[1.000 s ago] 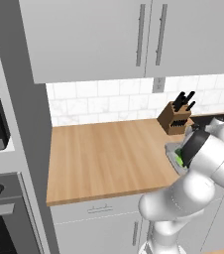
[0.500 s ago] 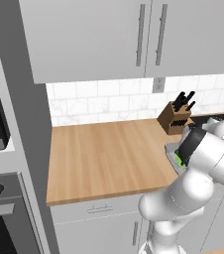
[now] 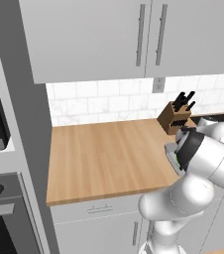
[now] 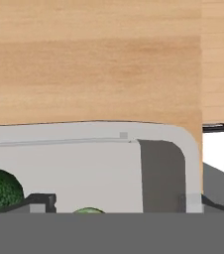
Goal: Take the meat container that has the chicken drumstick and place it on the second highest rack of the freezer. Then take the vegetable container that has the broccoli and lemon wedge and place it on the highest rack of the freezer.
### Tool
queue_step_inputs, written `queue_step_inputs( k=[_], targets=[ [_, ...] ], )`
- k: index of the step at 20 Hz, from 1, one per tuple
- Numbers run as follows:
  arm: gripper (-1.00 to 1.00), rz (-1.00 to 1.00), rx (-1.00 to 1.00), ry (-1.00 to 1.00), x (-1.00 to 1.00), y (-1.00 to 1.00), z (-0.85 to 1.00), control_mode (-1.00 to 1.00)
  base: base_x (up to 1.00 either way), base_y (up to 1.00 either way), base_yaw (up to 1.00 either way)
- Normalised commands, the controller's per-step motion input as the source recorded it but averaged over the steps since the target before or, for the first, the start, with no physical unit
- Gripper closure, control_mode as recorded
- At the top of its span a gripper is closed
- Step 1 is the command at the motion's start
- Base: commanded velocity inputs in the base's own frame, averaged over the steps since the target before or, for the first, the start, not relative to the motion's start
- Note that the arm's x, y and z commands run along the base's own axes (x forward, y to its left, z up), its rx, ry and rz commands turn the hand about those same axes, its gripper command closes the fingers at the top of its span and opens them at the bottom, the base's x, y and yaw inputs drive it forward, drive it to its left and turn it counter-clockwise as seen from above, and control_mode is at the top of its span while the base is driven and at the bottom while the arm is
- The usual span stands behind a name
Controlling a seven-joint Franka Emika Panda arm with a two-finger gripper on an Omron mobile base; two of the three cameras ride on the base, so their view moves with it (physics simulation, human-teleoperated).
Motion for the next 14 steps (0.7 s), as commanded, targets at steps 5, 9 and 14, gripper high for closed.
queue_step_inputs(
  k=[5, 9, 14],
  targets=[
    [-1.0, 0.0, 0.0, 0.0, 0.04, -0.14, -0.21, -1.0, 0.0, 0.0, 0.0],
    [-1.0, 0.0, 0.0, 0.0, -0.1, -0.04, -0.16, -1.0, 0.0, 0.0, 0.0],
    [-1.0, 0.0, 0.0, 0.0, -0.29, 0.0, -0.14, -1.0, 0.0, 0.0, 0.0]
  ],
)
